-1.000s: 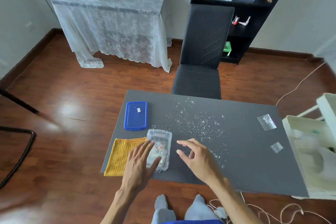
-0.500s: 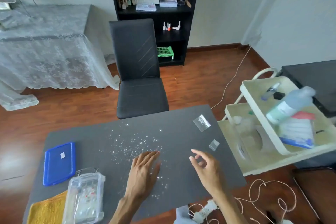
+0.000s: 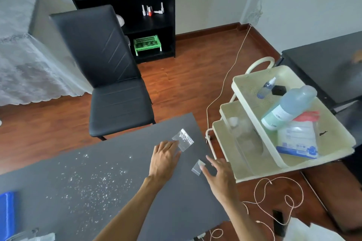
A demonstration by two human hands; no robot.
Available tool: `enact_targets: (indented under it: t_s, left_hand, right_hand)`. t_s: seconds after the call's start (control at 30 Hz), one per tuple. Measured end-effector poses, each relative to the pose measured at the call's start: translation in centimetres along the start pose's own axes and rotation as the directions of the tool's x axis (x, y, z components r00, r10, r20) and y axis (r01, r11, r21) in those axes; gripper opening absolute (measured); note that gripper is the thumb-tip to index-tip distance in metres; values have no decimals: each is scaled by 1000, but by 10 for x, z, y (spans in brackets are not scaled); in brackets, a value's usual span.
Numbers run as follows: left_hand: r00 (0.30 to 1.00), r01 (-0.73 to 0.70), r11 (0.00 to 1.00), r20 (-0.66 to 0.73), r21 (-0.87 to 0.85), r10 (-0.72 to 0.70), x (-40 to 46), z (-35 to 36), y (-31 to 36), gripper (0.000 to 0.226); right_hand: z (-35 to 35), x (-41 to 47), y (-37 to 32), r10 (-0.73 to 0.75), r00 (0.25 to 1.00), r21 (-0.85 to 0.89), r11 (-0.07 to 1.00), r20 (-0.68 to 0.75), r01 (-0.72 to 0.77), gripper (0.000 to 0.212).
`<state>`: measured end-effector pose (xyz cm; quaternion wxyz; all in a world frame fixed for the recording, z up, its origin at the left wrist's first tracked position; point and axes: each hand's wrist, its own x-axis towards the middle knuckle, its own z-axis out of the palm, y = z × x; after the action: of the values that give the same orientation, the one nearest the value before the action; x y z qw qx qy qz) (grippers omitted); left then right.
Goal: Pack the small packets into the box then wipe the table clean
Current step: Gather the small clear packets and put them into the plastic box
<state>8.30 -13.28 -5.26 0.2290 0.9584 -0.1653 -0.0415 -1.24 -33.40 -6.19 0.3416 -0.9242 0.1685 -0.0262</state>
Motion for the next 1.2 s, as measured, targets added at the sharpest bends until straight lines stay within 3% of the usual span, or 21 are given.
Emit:
enact_targets:
  t_s: [0.3, 0.4, 0.53, 0.77, 0.93, 1.07, 1.2]
  left_hand:
    - [962, -207, 971, 206, 120, 179, 90, 1, -5, 53]
    - [956, -213, 961, 240, 174, 168, 96, 4, -8, 42]
    - [979, -143, 978, 165, 149, 118, 89, 5, -8, 26]
    - [981, 191, 970, 65, -151, -183, 58, -4, -8, 14]
    - [876, 479, 771, 171, -420, -451, 27, -13, -14, 6]
    - [842, 502, 674, 128, -542, -525, -6, -27, -21, 8]
    - [793, 498, 601, 47, -625, -608, -53, -51, -34, 5]
  right_hand:
    - [12, 20, 17, -56, 997, -41, 997, 55, 59, 35]
    - [12, 22, 14, -70, 997, -32, 997, 43, 71, 26]
    - [12, 28, 9, 5, 997, 20, 1000, 78, -7, 14]
    - [6, 41, 10, 59, 971, 51, 996, 230, -72, 7]
    - [0, 45, 1, 88, 961, 148, 980, 261, -129, 5]
    - [-5, 39, -21, 90, 973, 254, 956, 210, -144, 8]
    - [-6, 27, -53, 17, 967, 311, 945, 254, -98, 11]
